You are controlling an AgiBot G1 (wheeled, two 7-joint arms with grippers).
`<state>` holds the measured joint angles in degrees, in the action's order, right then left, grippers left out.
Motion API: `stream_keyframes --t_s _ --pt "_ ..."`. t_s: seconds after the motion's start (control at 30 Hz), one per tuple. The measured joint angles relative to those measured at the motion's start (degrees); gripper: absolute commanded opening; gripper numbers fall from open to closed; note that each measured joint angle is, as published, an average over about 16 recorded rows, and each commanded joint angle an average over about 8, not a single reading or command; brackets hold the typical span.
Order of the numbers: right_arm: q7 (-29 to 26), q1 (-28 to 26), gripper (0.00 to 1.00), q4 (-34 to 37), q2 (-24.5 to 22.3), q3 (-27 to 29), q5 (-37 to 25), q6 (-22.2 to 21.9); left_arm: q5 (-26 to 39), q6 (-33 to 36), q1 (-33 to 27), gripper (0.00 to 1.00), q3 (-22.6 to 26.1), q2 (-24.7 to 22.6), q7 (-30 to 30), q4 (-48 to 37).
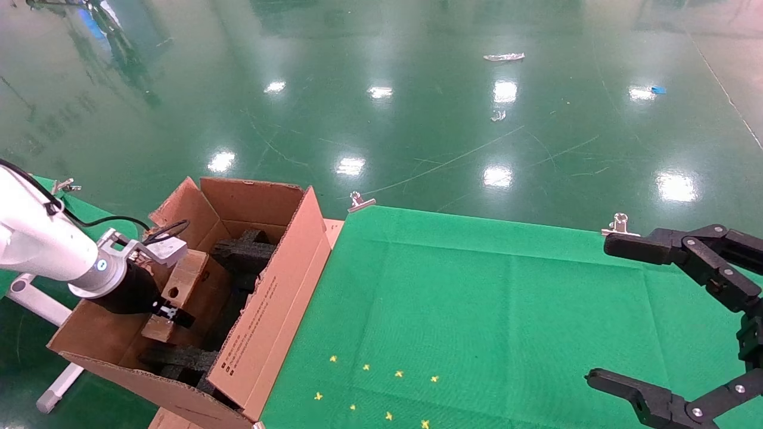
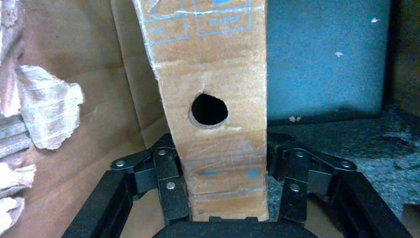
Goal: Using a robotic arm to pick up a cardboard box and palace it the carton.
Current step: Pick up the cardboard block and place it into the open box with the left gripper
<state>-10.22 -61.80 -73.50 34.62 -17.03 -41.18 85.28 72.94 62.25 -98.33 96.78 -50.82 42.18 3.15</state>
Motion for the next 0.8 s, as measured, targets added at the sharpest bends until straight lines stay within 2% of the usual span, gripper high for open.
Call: stream_keyframes --t_s 0.5,0.8 --pt "0.0 0.0 1.00 0.0 0.0 0.0 0.0 0.0 0.0 1.1 -2.4 1.00 0.0 -0.6 -1.3 -2.1" --pt "0.0 0.0 1.00 0.0 0.0 -0.1 0.1 0.0 -0.2 2.4 -7.5 1.00 -0.2 -0.4 -2.8 -2.2"
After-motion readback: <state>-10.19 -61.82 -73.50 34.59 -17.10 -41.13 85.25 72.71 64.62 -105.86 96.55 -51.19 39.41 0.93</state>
